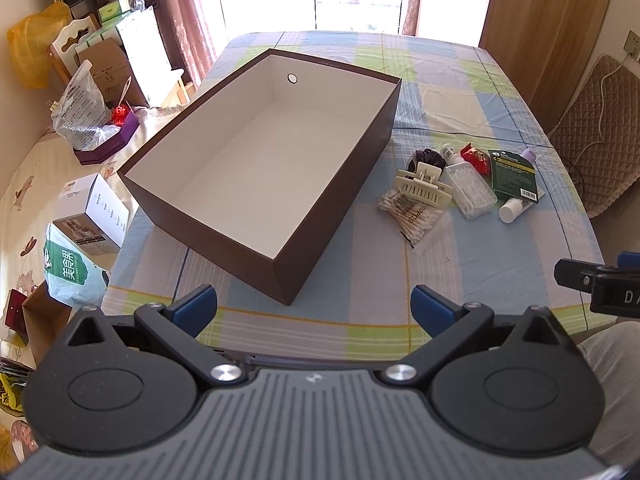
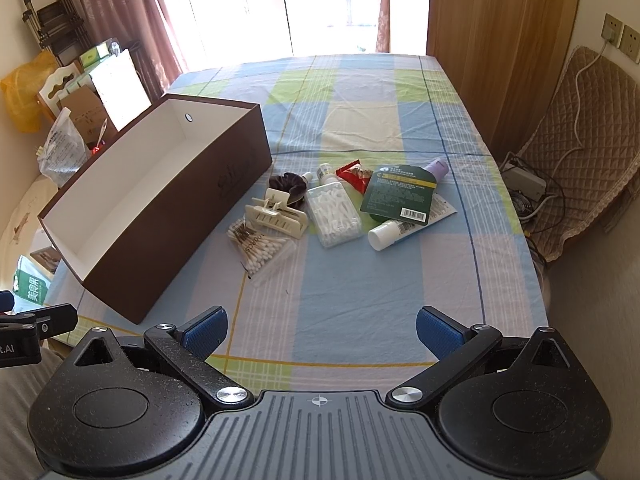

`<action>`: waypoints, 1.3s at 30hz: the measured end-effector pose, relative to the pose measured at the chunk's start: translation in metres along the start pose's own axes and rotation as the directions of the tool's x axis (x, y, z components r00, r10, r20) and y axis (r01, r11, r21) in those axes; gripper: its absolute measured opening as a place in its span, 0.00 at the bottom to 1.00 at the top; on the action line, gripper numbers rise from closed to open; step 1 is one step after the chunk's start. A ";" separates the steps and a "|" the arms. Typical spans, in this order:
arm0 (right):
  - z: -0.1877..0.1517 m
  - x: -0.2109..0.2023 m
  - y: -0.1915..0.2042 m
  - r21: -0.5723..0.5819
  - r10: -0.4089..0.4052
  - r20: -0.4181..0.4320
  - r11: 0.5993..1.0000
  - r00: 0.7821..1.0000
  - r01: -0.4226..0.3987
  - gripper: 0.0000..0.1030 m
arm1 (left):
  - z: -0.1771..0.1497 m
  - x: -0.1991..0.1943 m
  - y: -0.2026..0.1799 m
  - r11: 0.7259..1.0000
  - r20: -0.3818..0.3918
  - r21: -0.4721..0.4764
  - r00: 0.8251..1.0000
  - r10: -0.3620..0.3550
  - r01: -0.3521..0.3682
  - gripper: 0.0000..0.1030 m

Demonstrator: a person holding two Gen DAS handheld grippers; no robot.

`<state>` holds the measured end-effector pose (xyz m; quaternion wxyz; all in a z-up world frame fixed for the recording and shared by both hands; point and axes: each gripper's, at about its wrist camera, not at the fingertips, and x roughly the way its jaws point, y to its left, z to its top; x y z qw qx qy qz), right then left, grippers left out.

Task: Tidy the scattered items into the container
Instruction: 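Move both tools toward the scattered items beside the brown box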

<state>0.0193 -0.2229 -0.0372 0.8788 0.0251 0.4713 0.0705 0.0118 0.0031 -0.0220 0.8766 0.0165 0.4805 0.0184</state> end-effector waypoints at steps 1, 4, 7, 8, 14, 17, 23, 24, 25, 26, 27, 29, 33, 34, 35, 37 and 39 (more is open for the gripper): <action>0.000 0.000 0.000 0.000 0.000 0.000 1.000 1.000 0.000 1.00 | 0.000 0.000 0.000 1.000 -0.001 0.000 1.000 0.000 0.000 0.99; 0.000 0.001 0.000 0.002 -0.001 -0.001 1.000 1.000 0.001 1.00 | 0.000 0.001 -0.001 1.000 -0.003 0.003 1.000 -0.001 0.001 0.99; -0.001 0.002 -0.001 0.003 -0.001 -0.001 1.000 1.000 0.001 1.00 | 0.000 0.002 -0.001 1.000 -0.005 0.006 1.000 -0.001 0.001 0.99; -0.001 0.002 -0.001 0.004 -0.002 -0.002 1.000 1.000 0.002 1.00 | 0.000 0.003 -0.001 1.000 -0.007 0.007 1.000 -0.002 0.002 0.99; -0.002 0.003 -0.003 0.008 -0.006 -0.003 1.000 1.000 0.006 1.00 | 0.000 0.006 -0.003 1.000 -0.012 0.014 1.000 -0.002 0.002 0.99; -0.003 0.004 -0.005 0.013 -0.009 -0.005 1.000 1.000 0.009 1.00 | 0.000 0.008 -0.004 1.000 -0.012 0.019 1.000 -0.003 0.003 0.99; -0.003 0.006 -0.007 0.023 -0.016 -0.009 1.000 1.000 0.016 1.00 | -0.002 0.011 -0.009 0.999 -0.014 0.036 1.000 -0.015 0.015 0.99; -0.003 0.006 -0.008 0.024 -0.018 -0.009 1.000 1.000 0.018 1.00 | -0.002 0.012 -0.010 0.999 -0.014 0.040 1.000 -0.018 0.019 0.99; -0.004 0.006 -0.008 0.024 -0.021 -0.009 0.999 1.000 0.021 1.00 | -0.002 0.012 -0.011 0.999 -0.014 0.046 1.000 -0.022 0.023 0.99; -0.004 0.006 -0.009 0.024 -0.024 -0.009 0.999 1.000 0.024 1.00 | -0.003 0.013 -0.013 0.998 -0.015 0.053 1.000 -0.026 0.027 0.99; -0.004 0.007 -0.010 0.025 -0.027 -0.008 0.999 1.000 0.027 1.00 | -0.003 0.014 -0.015 0.998 -0.016 0.061 0.999 -0.030 0.031 0.99; -0.004 0.007 -0.012 0.030 -0.032 -0.009 0.999 0.999 0.032 1.00 | -0.004 0.017 -0.019 0.996 -0.021 0.073 0.999 -0.041 0.042 0.99; -0.005 0.009 -0.017 0.044 -0.041 -0.015 0.998 0.999 0.042 1.00 | -0.003 0.024 -0.026 0.994 -0.025 0.091 0.998 -0.051 0.053 0.99; -0.005 0.010 -0.018 0.046 -0.044 -0.015 0.998 0.999 0.045 1.00 | -0.003 0.026 -0.028 0.993 -0.023 0.099 0.998 -0.055 0.057 0.99; -0.006 0.011 -0.020 0.048 -0.048 -0.014 0.998 0.999 0.049 1.00 | -0.003 0.027 -0.030 0.992 -0.022 0.106 0.998 -0.060 0.062 0.99; -0.007 0.012 -0.022 0.055 -0.056 -0.011 0.997 0.998 0.056 1.00 | -0.003 0.030 -0.035 0.990 -0.019 0.118 0.997 -0.080 0.082 0.99; -0.008 0.014 -0.026 0.066 -0.061 -0.005 0.996 0.998 0.061 1.00 | -0.002 0.034 -0.040 0.987 -0.017 0.124 0.995 -0.100 0.101 0.99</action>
